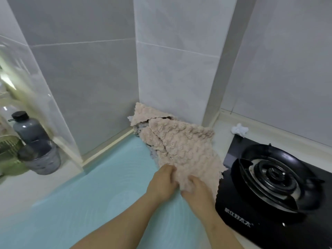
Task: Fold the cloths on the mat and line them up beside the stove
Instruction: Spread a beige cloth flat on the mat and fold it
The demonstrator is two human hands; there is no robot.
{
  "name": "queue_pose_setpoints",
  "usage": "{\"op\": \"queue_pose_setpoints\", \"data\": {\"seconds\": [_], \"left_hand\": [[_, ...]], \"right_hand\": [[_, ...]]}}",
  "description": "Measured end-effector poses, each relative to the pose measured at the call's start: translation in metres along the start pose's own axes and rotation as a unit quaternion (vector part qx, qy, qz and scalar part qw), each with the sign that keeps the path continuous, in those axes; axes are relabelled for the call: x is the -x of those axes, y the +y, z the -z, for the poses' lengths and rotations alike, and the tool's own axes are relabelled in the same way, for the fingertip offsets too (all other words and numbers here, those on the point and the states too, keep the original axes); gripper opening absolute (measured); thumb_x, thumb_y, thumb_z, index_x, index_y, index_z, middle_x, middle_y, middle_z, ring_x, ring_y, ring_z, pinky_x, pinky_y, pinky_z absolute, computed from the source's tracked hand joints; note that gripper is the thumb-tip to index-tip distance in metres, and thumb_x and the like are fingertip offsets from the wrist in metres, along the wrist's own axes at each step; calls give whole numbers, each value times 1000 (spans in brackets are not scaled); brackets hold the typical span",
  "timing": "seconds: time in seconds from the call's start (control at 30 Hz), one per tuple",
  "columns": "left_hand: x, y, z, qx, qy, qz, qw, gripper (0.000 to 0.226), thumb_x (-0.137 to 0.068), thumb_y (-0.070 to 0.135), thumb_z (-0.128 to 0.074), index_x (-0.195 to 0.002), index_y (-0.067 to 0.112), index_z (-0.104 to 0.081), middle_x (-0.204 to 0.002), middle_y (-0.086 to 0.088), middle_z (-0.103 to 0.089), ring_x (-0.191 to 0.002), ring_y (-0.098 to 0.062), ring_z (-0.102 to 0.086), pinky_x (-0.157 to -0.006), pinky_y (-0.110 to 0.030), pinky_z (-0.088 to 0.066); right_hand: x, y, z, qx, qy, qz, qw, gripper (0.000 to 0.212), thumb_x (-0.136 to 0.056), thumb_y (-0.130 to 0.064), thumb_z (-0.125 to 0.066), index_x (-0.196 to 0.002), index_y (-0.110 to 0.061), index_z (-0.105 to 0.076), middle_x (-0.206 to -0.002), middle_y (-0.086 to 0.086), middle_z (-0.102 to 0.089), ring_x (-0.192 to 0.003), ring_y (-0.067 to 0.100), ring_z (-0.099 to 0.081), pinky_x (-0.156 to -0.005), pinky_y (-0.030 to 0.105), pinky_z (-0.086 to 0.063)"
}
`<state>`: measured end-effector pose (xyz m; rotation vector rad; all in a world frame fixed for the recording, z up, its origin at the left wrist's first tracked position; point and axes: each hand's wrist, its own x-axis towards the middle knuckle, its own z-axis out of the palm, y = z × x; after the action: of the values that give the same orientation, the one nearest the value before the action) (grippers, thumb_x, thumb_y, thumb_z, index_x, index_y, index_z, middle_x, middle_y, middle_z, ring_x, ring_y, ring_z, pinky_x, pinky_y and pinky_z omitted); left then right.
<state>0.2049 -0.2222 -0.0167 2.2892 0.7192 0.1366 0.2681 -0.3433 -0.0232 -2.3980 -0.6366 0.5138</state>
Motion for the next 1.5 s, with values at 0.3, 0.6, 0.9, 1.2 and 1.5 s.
{"op": "queue_pose_setpoints", "data": {"seconds": [0.3, 0.6, 0.9, 1.2, 1.5], "left_hand": [[-15, -18, -9, -161, 16, -53, 985, 22, -93, 24, -43, -113, 18, -52, -131, 4, -39, -112, -23, -39, -87, -30, -40], [-10, -49, 69, 1, -2, -97, 995, 7, -96, 18, -42, -91, 15, -47, -88, -4, -60, -82, -19, -54, -73, -31, -41], [10, -121, 139, 27, -29, -191, 981, 13, -96, 20, -44, -90, 30, -50, -67, 11, -52, -61, 0, -46, -57, -14, -34], [48, -193, 141, -6, -110, -248, 963, 13, -94, 22, -48, -86, 32, -50, -69, 15, -47, -67, 2, -45, -62, -13, -34], [59, -232, 119, -24, 8, -373, 927, 14, -92, 31, -50, -94, 25, -62, -86, 21, -49, -87, -7, -46, -76, -21, -34]], "right_hand": [[-6, 8, -18, 90, 116, 16, 989, 19, -92, -30, -50, -109, -27, -58, -117, -7, -54, -112, 18, -44, -96, 30, -37], [13, -46, -26, -187, 141, 25, 972, 7, -95, -23, -49, -93, -27, -55, -86, -10, -62, -79, 9, -57, -72, 29, -46], [78, -123, -90, -219, 231, -49, 947, 18, -91, -21, -57, -76, -32, -58, -68, -8, -62, -58, -8, -52, -56, 8, -40], [135, -144, -173, -216, 240, -105, 941, 10, -90, -21, -59, -83, -27, -62, -68, -7, -63, -58, -7, -53, -57, 10, -39], [142, -140, -209, -115, 323, -42, 939, 12, -90, -29, -56, -84, -39, -54, -72, -11, -63, -68, 2, -56, -59, 16, -39]]}}
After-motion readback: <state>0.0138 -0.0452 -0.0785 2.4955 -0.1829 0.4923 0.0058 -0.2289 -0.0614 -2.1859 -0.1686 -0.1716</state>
